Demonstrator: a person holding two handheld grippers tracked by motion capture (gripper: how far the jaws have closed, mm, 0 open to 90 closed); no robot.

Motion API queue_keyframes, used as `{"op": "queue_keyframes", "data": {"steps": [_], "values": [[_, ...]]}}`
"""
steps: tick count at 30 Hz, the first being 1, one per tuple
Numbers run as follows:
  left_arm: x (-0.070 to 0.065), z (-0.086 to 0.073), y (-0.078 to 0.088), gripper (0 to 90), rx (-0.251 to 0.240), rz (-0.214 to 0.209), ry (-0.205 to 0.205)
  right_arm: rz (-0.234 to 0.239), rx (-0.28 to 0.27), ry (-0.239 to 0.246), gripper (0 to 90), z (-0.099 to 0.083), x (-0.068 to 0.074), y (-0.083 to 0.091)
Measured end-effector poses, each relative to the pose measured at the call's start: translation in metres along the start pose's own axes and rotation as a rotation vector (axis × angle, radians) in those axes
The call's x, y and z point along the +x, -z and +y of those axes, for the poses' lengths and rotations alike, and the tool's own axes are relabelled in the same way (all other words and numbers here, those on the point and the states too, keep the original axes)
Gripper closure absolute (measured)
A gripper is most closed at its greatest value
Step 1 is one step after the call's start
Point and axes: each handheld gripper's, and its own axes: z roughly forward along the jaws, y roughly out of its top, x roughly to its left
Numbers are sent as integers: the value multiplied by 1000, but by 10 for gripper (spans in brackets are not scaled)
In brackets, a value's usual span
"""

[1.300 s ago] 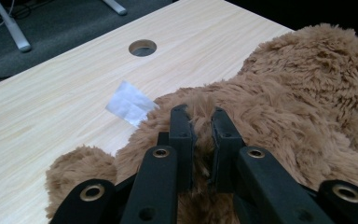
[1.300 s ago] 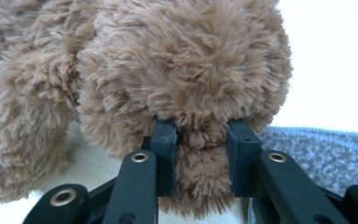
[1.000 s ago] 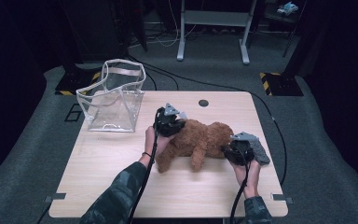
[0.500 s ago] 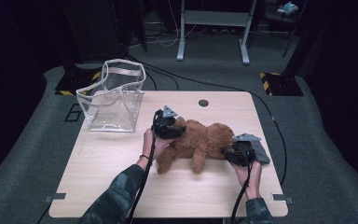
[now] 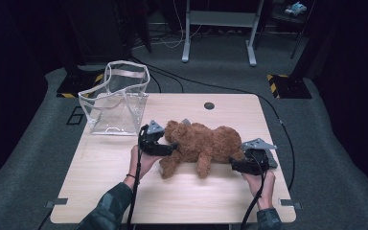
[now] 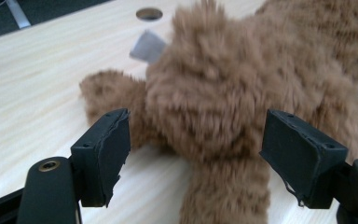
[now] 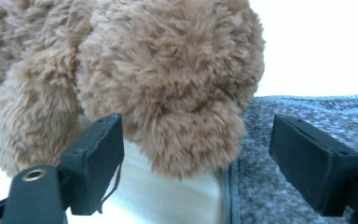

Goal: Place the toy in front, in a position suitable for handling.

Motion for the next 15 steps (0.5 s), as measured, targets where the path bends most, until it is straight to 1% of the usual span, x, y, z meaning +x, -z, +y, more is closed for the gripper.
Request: {"op": "queue_keyframes", "data": {"steps": [2,3,4,7,8,11,12,14,15], "values": [[-1,-9,1,219,10,-5,-6,5,-2,7,150,-3,-2,5],[-2,-14,2,218,11,-6,-3,-4,-5,10,148,-5,-3,7],[-3,-19,2,217,18,-6,-8,2,-12,13,146,-7,-4,9],[-4,-32,2,215,31,-12,2,-6,-10,12,142,-12,-10,15],[-4,-36,3,215,38,-15,-5,-13,-8,8,142,-14,-11,15],[-7,-47,2,219,36,-21,7,-24,4,-1,143,-20,-20,16],[-8,-52,3,223,43,-18,3,-26,10,-17,144,-22,-22,16],[-9,-58,3,238,47,-20,-1,-38,17,-29,145,-25,-27,15],[-10,-61,2,243,34,-25,4,-43,17,-32,145,-27,-30,15]]}}
